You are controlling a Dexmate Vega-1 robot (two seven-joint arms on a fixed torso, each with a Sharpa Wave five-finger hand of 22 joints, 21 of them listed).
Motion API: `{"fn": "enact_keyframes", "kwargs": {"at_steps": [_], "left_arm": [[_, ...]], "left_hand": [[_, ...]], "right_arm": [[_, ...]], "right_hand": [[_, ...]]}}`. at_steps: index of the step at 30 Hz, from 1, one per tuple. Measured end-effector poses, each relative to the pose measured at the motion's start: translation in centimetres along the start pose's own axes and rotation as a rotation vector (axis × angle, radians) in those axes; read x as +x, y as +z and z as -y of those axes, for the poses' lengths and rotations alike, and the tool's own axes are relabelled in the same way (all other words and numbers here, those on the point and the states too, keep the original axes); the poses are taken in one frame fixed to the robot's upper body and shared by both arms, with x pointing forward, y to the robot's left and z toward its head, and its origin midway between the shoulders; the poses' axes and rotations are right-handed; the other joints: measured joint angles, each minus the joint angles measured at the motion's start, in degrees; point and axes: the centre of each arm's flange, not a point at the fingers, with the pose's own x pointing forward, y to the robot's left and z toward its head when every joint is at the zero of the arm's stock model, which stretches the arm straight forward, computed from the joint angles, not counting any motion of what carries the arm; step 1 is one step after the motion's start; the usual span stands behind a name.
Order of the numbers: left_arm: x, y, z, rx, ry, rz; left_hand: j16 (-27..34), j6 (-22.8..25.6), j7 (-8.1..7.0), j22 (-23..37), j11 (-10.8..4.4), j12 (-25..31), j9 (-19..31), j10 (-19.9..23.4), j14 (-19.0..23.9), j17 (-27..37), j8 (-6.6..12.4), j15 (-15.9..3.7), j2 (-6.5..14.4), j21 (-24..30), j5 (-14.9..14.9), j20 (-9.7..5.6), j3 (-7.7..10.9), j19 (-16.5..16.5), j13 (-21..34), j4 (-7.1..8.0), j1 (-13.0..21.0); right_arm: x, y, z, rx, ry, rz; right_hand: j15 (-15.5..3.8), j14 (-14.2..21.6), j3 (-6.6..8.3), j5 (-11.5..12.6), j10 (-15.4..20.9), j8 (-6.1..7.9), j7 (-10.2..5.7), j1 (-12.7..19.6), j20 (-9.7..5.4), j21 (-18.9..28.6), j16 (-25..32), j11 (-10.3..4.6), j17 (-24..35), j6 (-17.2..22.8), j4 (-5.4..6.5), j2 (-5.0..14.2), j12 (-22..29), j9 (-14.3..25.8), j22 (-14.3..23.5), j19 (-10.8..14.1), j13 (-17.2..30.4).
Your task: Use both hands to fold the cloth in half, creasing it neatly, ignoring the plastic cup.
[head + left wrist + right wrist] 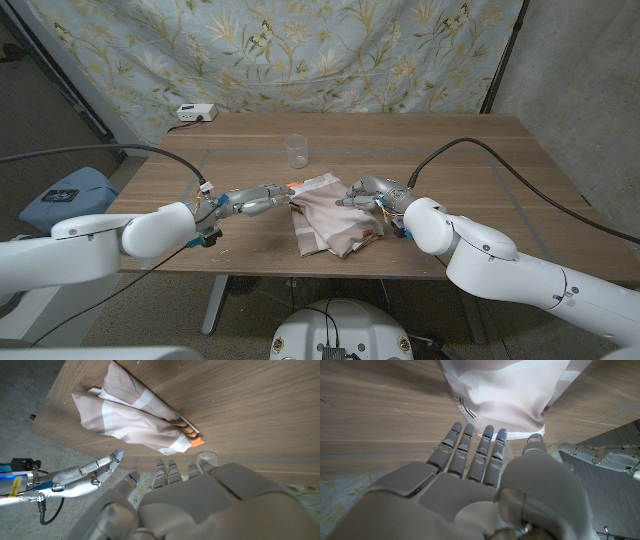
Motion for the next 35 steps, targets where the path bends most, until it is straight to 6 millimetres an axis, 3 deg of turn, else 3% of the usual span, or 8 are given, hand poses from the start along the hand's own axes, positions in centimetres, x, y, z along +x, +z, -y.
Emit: {"fn": "enact_keyframes", "kwargs": {"at_steps": [6,11,35], "left_arm": [[-0.1,-0.3,-0.7,-0.03,0.027,-0.006],[-0.1,-0.8,-1.2,-0.067,0.053,-0.007],[0.6,-3.2,-2.9,-0.203,0.167,0.0]], "left_hand": [[0.0,-0.21,0.21,0.0,0.0,0.0,0.0,0.0,0.0,0.0,0.0,0.0,0.0,0.0,0.0,0.0,0.0,0.0,0.0,0.0,0.0],[0.0,-0.21,0.21,0.0,0.0,0.0,0.0,0.0,0.0,0.0,0.0,0.0,0.0,0.0,0.0,0.38,0.0,0.1,0.0,0.0,0.0],[0.0,-0.21,0.21,0.0,0.43,0.0,0.0,-0.02,0.82,-0.13,0.0,0.61,0.23,0.31,0.0,0.88,-0.07,0.66,0.0,-0.58,0.23]], "right_arm": [[0.6,-0.3,0.8,0.018,-0.007,0.012],[1.4,-0.5,1.8,0.022,-0.025,0.018],[4.1,-2.3,5.1,0.027,-0.085,-0.039]], "right_hand": [[-0.92,0.31,0.0,-0.45,-0.31,-0.22,0.0,-0.01,-0.53,0.0,0.07,-0.31,-0.01,0.0,0.0,0.01,-0.22,0.0,0.0,-0.43,0.0],[-2.45,2.82,0.24,-0.45,-0.31,-0.22,0.0,0.01,-2.3,0.39,1.41,-0.31,-0.1,0.0,-0.24,0.45,-0.22,0.0,-0.26,1.41,0.0],[-2.49,2.91,-0.09,-0.89,-0.61,-0.22,0.01,-0.21,-2.21,0.39,1.39,-0.61,-0.28,0.01,-0.56,0.67,-0.22,0.0,-0.24,1.68,0.0]]}}
